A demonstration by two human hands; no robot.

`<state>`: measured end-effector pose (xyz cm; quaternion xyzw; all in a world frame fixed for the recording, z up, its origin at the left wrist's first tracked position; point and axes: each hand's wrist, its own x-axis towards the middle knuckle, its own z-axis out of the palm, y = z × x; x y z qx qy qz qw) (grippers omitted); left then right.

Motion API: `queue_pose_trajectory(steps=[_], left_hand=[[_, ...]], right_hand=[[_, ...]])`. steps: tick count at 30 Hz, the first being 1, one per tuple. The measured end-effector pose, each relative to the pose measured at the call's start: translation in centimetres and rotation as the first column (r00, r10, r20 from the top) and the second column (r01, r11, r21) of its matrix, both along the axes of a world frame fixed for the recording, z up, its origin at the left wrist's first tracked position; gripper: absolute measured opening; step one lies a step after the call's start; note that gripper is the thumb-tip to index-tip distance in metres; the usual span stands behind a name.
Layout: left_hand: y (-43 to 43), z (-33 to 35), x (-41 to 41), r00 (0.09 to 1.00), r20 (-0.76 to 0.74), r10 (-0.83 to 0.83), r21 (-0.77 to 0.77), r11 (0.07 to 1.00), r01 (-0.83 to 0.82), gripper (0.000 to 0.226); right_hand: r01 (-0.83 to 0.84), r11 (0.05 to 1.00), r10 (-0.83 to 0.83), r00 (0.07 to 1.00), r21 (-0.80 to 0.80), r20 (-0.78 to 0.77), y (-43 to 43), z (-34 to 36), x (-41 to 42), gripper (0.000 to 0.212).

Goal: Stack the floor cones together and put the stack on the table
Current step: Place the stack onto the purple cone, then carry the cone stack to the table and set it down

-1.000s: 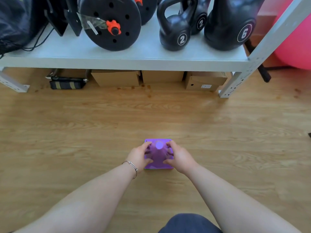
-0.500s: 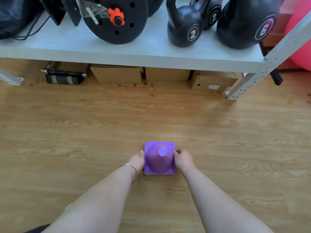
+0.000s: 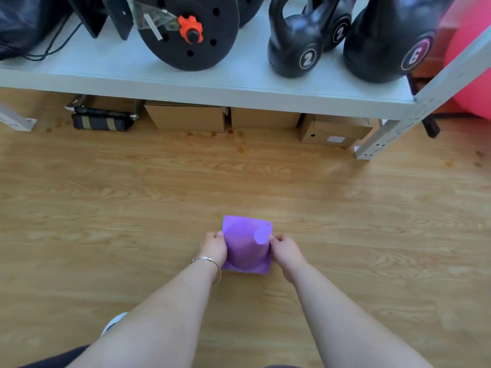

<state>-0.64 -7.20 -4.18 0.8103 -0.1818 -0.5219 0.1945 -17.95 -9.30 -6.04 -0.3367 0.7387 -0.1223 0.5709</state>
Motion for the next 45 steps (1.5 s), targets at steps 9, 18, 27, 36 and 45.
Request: queue_pose_trajectory(steps=[9, 18, 27, 36, 45], left_hand=[[0.8, 15.2, -3.7, 0.99, 0.054, -0.133, -0.253, 0.957, 0.142, 0.041], [4.5, 34.4, -4.7, 0.858, 0.235, -0.456, -0.19, 0.844, 0.501, 0.042], [7.9, 53.6, -7.4, 0.836, 0.196, -0.512, -0.211, 0.811, 0.546, 0.049], [11.5, 69.1, -8.9, 0.859, -0.509, 0.051, -0.304, 0.923, -0.235, 0.037], [11.7, 75.4, -5.1, 0.733, -0.676, -0.074, -0.319, 0.926, -0.201, 0.032]], right_hand=[[0.051, 0.961, -0.049, 0.999, -0.271, 0.014, 3.9, 15.4, -1.6, 0.039], [-0.051, 0.958, 0.046, 0.999, -0.283, -0.025, 7.8, 35.1, -4.8, 0.036], [-0.128, 0.954, 0.139, 0.99, -0.27, 0.023, 10.1, 53.6, -9.3, 0.053], [0.235, 0.935, -0.042, 0.818, -0.267, 0.573, 13.4, 67.8, -11.3, 0.043], [0.265, 0.961, -0.104, 0.618, -0.082, 0.78, 11.8, 74.2, -9.0, 0.045]])
